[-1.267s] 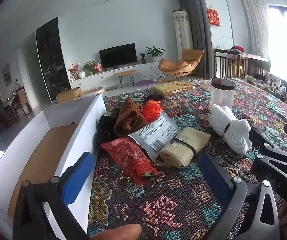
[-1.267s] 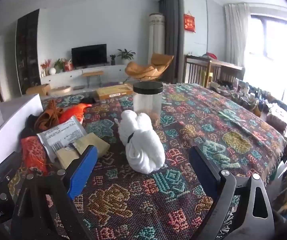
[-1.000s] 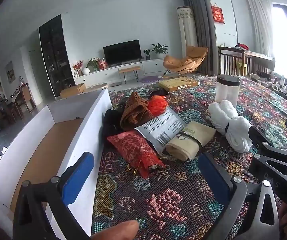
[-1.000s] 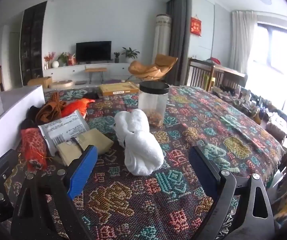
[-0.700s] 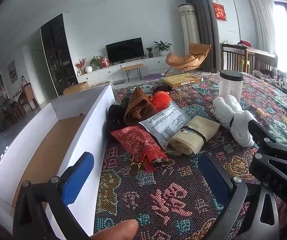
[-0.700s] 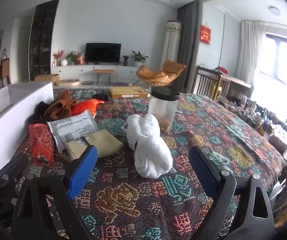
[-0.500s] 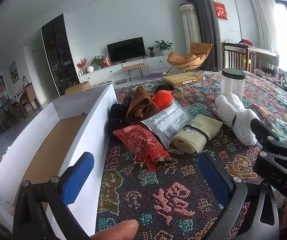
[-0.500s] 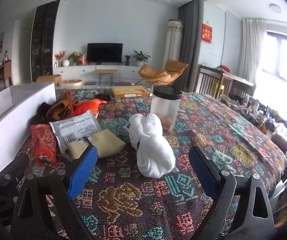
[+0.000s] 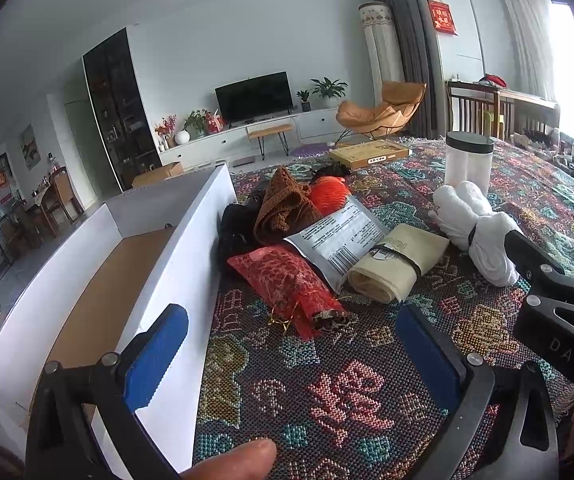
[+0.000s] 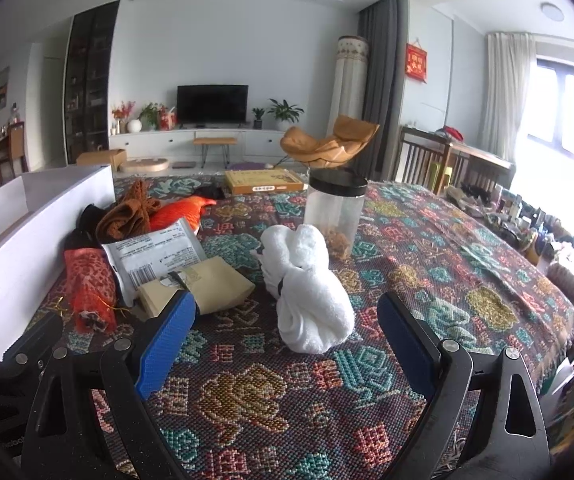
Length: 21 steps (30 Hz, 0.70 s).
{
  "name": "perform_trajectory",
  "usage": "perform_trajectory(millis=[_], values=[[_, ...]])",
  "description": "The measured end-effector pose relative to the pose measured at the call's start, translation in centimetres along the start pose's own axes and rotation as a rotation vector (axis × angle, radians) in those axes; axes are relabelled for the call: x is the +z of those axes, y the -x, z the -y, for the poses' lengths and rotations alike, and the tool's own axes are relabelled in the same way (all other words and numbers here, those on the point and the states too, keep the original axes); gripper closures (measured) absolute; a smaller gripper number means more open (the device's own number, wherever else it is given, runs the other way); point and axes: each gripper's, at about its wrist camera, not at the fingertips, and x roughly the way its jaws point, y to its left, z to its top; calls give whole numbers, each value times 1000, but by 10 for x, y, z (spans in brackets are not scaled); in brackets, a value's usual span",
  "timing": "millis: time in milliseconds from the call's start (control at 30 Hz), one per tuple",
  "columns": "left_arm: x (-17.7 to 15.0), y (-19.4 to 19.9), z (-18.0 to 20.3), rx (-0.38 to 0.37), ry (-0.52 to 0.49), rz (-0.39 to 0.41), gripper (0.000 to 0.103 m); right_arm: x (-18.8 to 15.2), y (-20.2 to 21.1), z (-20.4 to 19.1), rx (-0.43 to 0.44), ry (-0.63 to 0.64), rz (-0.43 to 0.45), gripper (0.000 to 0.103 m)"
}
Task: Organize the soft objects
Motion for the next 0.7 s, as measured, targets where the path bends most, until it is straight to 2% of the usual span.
perform_trajectory(millis=[700], values=[[-11,-6,4,12,-18,-23,0,0,0,0,3,-5,-2,9]])
